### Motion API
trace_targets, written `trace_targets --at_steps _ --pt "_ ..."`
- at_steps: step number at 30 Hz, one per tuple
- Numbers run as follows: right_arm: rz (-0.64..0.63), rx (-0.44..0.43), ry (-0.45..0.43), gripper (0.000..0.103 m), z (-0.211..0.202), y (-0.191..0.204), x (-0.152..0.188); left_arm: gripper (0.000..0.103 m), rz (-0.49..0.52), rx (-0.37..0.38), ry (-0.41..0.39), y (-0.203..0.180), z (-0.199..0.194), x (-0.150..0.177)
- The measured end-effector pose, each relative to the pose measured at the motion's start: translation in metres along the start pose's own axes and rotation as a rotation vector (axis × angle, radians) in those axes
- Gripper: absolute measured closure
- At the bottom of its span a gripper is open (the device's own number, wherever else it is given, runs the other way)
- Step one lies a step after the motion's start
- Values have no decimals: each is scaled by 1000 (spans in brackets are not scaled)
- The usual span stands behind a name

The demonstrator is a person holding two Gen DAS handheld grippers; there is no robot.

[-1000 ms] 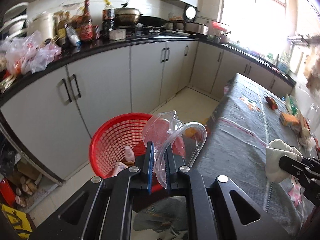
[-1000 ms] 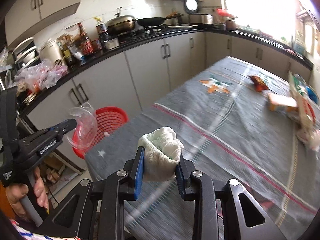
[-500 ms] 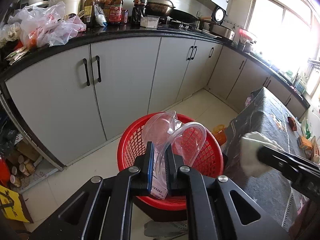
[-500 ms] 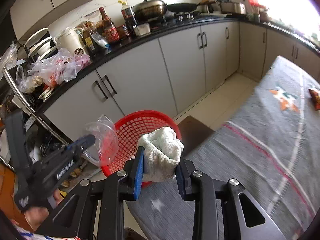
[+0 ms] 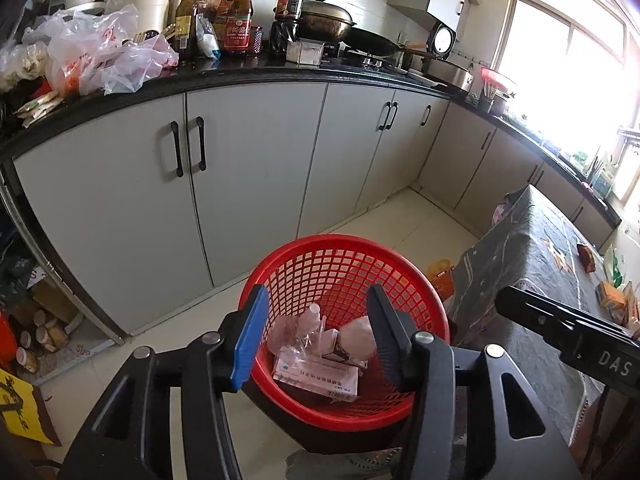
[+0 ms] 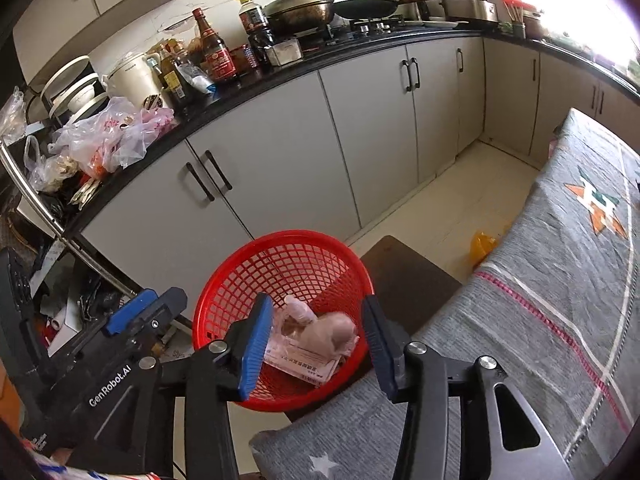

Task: Collect trash
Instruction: 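Move both tools back over the table toward the remaining trash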

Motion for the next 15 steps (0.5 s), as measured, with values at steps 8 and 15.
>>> trace_targets --at_steps 8,15 --pt "27 33 -13 48 -24 -26 19 47 71 -59 -32 -15 -13 0" --pt "58 60 -42 44 -51 -50 32 41 137 -70 -46 -40 -29 4"
Point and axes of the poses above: each gripper's, at about its wrist camera, not at the fingertips, and z roughly the way its jaws point, y to its left, x to its underside, the point moved 7 cm from there along z, roughly the way its jaws point, and after that the axes turned 8 degrees about x, right-handed, at the moved point
